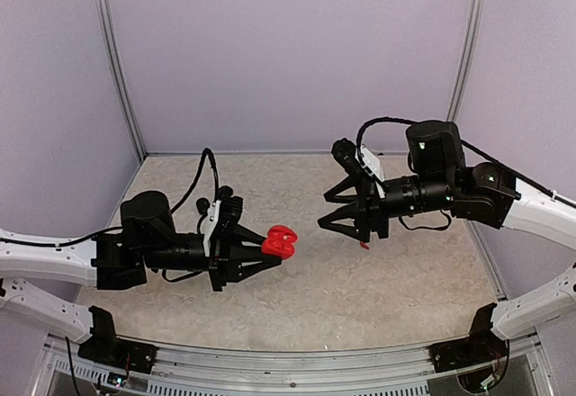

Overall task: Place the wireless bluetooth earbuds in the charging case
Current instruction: Pick up the left earbud from the center of the board.

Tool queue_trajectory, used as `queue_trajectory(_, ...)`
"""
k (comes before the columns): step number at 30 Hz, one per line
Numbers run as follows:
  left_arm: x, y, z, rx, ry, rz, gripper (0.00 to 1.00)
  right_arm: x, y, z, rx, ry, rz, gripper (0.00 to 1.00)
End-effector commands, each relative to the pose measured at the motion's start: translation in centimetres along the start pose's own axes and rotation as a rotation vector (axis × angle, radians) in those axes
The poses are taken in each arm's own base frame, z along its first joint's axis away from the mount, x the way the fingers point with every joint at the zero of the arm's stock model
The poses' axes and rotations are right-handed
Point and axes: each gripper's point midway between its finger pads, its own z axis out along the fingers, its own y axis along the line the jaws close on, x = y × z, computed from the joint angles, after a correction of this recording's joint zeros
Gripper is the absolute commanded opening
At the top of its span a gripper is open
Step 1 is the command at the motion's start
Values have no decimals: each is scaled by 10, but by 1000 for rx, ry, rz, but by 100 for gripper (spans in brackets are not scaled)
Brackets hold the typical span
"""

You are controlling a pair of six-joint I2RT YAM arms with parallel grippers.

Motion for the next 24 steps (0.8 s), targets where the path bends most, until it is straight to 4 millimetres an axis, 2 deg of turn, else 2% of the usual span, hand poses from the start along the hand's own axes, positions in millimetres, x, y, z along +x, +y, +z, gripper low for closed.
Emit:
queue_trajectory(1,-17,21,-18,-78,-111,-77,0,9,-33,-14,78,-17,95,65)
queue_trajectory(6,-16,37,-34,-157,-139,-109,0,58,-93,-17,245,112,249,62)
queue_trajectory(11,-10,46,-44,-211,-142,-127,0,105,-127,-14,344,259,353,59)
queue_trajectory(19,-3,53,-53,-253,-145,-136,0,172,-149,2,373,469,464,55)
queue_trajectory(24,0,56,-57,-277,-141,-137,0,206,-161,13,395,563,501,55)
